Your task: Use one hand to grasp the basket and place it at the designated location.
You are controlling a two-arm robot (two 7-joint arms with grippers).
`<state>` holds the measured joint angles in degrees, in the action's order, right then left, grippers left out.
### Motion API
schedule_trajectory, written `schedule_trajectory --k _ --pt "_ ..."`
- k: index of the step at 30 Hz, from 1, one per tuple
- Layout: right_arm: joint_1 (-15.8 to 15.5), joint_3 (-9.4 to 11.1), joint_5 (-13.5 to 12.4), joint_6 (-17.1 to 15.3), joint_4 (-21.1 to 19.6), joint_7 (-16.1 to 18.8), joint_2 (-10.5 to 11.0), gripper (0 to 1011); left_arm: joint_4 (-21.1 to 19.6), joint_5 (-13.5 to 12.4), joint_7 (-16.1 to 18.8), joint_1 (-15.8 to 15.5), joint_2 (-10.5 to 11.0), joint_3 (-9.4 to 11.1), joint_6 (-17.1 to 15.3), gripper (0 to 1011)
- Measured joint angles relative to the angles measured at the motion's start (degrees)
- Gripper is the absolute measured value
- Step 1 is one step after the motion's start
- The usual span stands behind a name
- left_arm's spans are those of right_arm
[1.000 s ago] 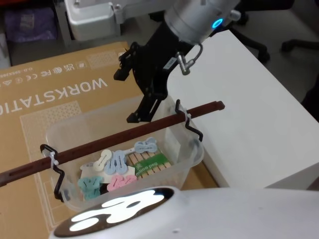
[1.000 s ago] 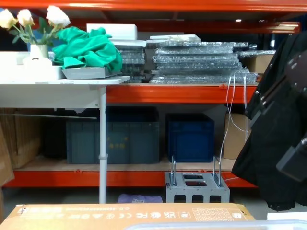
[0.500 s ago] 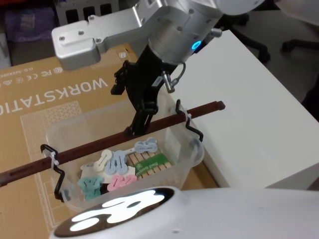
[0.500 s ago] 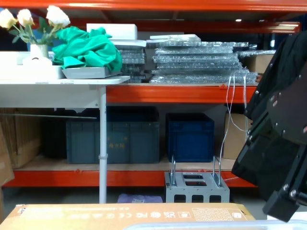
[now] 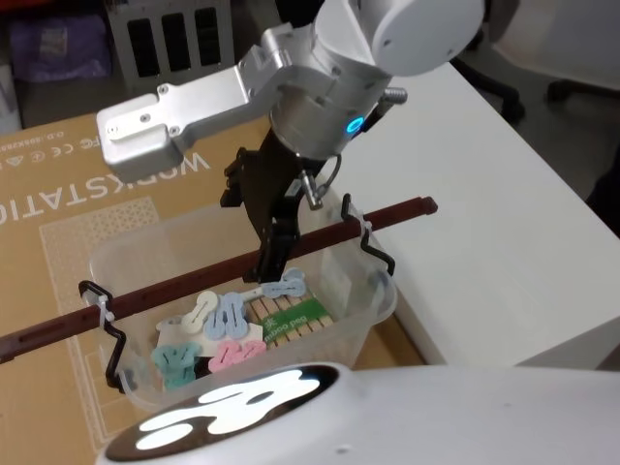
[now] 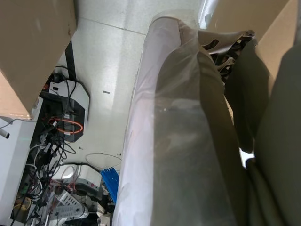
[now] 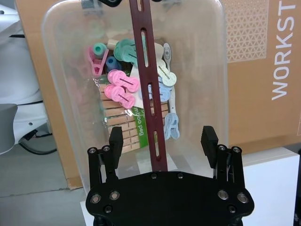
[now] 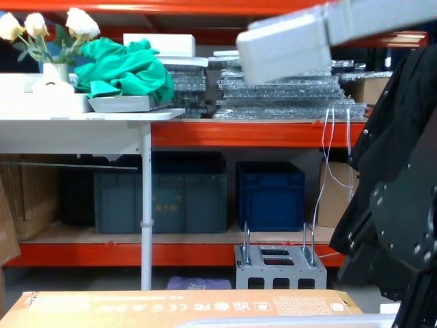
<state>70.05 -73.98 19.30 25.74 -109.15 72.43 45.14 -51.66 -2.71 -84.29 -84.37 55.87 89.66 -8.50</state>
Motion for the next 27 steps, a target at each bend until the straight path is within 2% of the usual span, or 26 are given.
schedule_trajectory --k 8,19,27 --pt "-0.1 -1.6 0.9 -1.2 1.3 0.0 -1.2 1001 0.0 0.0 0.0 0.0 0.0 0.0 0.0 0" --pt "-0.1 -4.4 3.6 -2.3 4.5 0.0 -4.0 1001 0.0 0.0 0.0 0.0 0.0 0.0 0.0 0" --pt "0.2 -5.6 4.3 -2.7 5.5 -0.1 -4.8 1001 0.0 0.0 0.0 0.0 0.0 0.0 0.0 0"
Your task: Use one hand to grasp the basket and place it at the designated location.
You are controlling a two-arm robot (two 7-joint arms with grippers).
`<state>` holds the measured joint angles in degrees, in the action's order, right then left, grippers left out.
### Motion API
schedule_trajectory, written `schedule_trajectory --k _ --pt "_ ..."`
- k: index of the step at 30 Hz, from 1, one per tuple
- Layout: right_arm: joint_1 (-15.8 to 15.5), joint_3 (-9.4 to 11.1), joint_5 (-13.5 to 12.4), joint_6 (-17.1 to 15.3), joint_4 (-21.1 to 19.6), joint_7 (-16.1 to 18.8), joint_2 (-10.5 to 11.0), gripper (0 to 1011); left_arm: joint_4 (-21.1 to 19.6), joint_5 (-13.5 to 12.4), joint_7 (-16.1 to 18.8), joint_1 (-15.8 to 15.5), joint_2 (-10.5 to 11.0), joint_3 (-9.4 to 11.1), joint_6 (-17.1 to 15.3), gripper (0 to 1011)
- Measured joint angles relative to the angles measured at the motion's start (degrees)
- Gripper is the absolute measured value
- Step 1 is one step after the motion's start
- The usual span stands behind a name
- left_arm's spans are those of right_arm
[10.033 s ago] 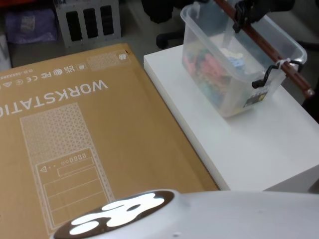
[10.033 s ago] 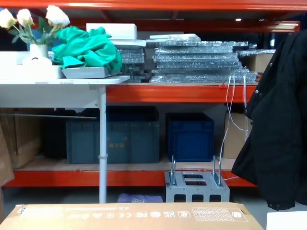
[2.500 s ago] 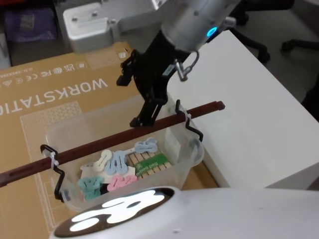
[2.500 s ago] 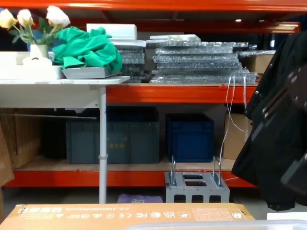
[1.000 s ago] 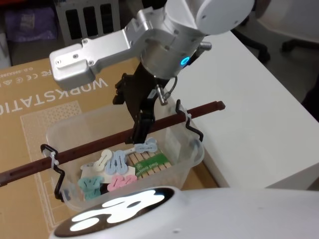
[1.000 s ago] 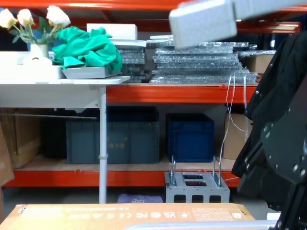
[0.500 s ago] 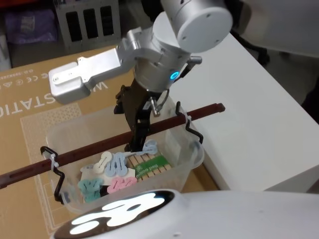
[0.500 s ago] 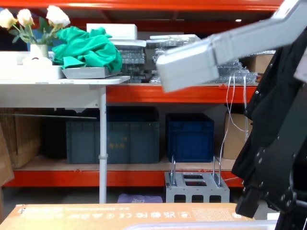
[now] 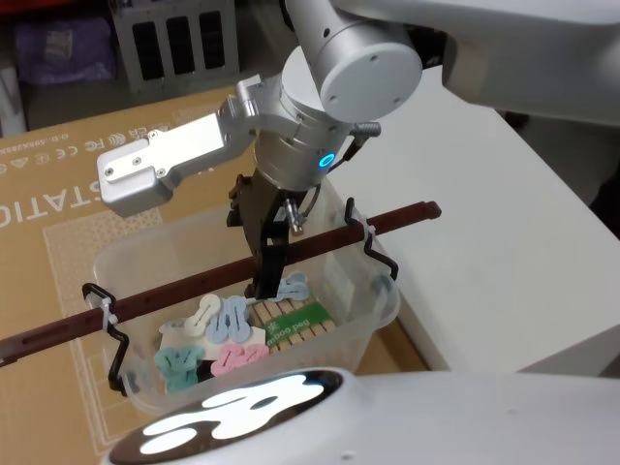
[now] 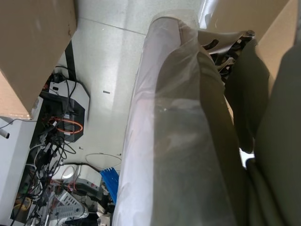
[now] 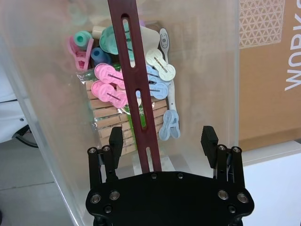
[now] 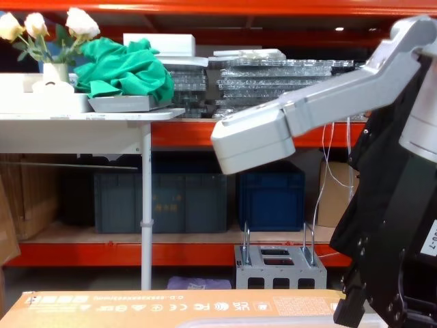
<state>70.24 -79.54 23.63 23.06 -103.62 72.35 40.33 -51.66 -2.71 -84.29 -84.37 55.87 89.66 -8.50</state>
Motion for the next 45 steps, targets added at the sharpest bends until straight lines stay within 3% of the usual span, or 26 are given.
schedule_trajectory --k 7,12,14,18,24,32,45 --pt "0.3 -0.6 0.1 -0.2 0.6 -0.1 -0.6 1000 0.0 0.0 0.0 0.0 0.0 0.0 0.0 0" --pt "0.4 -0.8 0.0 -0.4 0.9 -0.1 -0.6 902 0.0 0.0 0.0 0.0 0.0 0.0 0.0 0" --pt "0.5 -0.8 -0.1 -0.5 1.0 -0.2 -0.6 818 0.0 0.0 0.0 0.0 0.0 0.0 0.0 0" --pt "0.6 -0.7 -0.9 -0.7 1.5 -0.2 -0.6 745 0.0 0.0 0.0 0.0 0.0 0.0 0.0 0" --pt "0.8 -0.4 -1.8 -0.9 2.4 -0.2 -0.7 505 0.0 0.0 0.0 0.0 0.0 0.0 0.0 0" --pt "0.8 -0.1 -2.4 -1.3 3.0 -0.3 -0.7 272 0.0 0.0 0.0 0.0 0.0 0.0 0.0 0" --pt "1.3 1.4 -4.5 -1.0 2.6 -0.3 0.7 249 0.0 0.0 0.0 0.0 0.0 0.0 0.0 0"
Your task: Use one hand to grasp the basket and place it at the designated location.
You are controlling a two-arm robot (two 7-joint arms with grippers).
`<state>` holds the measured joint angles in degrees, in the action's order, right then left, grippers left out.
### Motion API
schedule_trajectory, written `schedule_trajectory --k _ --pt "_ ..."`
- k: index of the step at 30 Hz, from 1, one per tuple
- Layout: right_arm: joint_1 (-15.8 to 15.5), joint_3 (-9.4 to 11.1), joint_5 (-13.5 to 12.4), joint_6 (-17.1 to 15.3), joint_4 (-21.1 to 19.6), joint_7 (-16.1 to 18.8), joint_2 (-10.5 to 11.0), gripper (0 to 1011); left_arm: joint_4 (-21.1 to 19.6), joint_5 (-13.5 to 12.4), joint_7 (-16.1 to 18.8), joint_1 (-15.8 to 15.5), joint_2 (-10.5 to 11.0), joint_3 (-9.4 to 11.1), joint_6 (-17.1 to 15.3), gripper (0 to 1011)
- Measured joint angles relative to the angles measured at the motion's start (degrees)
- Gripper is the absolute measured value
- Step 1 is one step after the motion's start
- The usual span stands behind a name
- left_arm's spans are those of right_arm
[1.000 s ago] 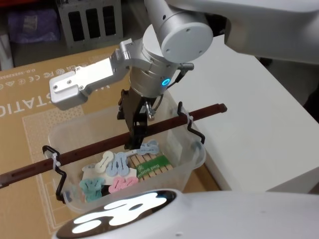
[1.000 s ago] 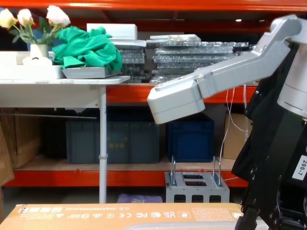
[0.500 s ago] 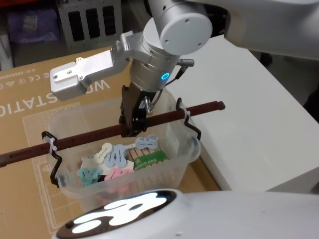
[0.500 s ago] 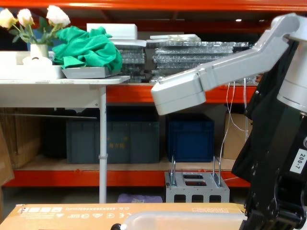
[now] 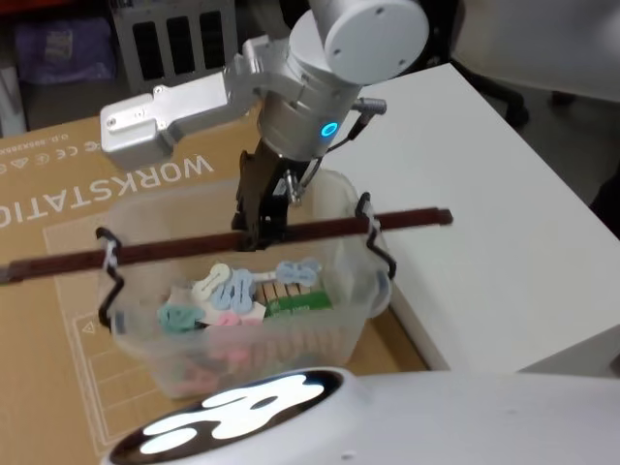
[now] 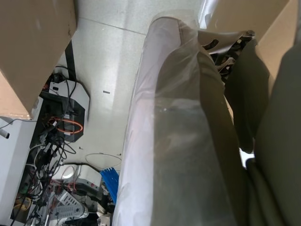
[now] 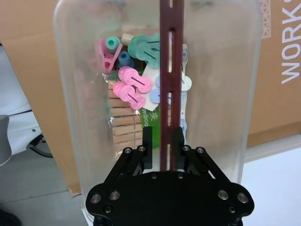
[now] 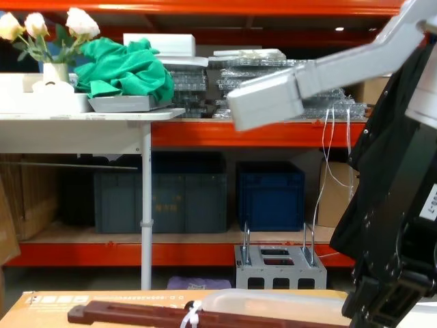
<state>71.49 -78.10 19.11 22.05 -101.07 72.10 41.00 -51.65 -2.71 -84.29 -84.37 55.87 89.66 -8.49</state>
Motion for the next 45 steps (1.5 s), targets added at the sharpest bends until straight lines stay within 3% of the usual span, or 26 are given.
schedule_trajectory --k 13,27,29,39,41,45 --pt "0.7 2.3 -3.2 0.8 -1.0 0.1 1.9 249 0.0 0.0 0.0 0.0 0.0 0.0 0.0 0" --pt "0.6 3.0 -3.0 0.4 -0.8 0.6 1.9 249 0.0 0.0 0.0 0.0 0.0 0.0 0.0 0" --pt "0.5 2.7 -2.6 0.3 -0.4 0.7 1.5 274 0.0 0.0 0.0 0.0 0.0 0.0 0.0 0" --pt "0.2 1.5 -1.1 0.0 0.5 0.8 0.5 580 0.0 0.0 0.0 0.0 0.0 0.0 0.0 0" --pt "0.1 1.0 -0.5 -0.2 1.2 0.9 -0.2 684 0.0 0.0 0.0 0.0 0.0 0.0 0.0 0" --pt "0.0 0.3 0.2 -0.4 2.0 1.0 -0.9 778 0.0 0.0 0.0 0.0 0.0 0.0 0.0 0"
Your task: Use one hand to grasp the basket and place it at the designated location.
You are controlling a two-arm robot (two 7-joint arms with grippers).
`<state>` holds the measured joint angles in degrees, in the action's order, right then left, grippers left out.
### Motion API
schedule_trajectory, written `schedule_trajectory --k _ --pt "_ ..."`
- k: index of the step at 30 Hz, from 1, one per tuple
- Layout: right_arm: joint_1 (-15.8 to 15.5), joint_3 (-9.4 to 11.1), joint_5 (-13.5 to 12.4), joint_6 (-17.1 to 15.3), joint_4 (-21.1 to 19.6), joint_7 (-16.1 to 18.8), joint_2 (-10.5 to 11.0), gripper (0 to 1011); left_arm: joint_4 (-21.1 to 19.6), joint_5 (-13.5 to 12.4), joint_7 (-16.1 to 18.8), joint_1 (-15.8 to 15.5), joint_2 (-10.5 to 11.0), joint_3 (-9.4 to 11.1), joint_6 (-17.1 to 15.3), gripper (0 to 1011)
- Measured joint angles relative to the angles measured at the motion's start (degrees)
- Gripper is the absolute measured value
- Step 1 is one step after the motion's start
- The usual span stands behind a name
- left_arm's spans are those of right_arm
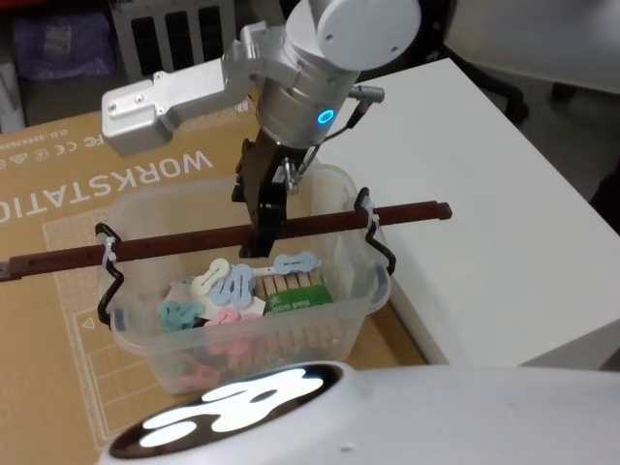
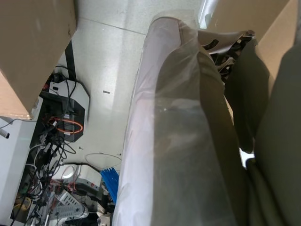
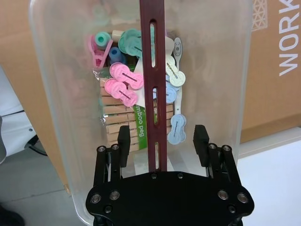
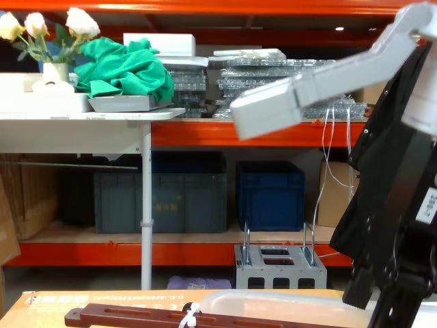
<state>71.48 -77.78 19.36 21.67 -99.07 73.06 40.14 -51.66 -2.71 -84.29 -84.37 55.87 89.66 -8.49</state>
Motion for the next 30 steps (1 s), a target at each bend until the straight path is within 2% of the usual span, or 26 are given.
schedule_trajectory --k 7,9,12,24,30 --pt "-0.5 -1.8 1.8 -0.5 1.2 0.2 -1.2 982 0.0 0.0 0.0 0.0 0.0 0.0 0.0 0" --pt "-0.6 -2.1 2.2 -0.5 1.5 0.2 -1.4 1001 0.0 0.0 0.0 0.0 0.0 0.0 0.0 0" --pt "-0.8 -2.9 3.0 -0.9 2.0 0.3 -2.0 1001 0.0 0.0 0.0 0.0 0.0 0.0 0.0 0" --pt "-0.7 -3.9 3.5 -1.8 2.7 0.8 -3.1 1000 0.0 0.0 0.0 0.0 0.0 0.0 0.0 0" --pt "-0.5 -4.0 3.4 -1.9 2.9 0.8 -3.3 902 0.0 0.0 0.0 0.0 0.0 0.0 0.0 0"
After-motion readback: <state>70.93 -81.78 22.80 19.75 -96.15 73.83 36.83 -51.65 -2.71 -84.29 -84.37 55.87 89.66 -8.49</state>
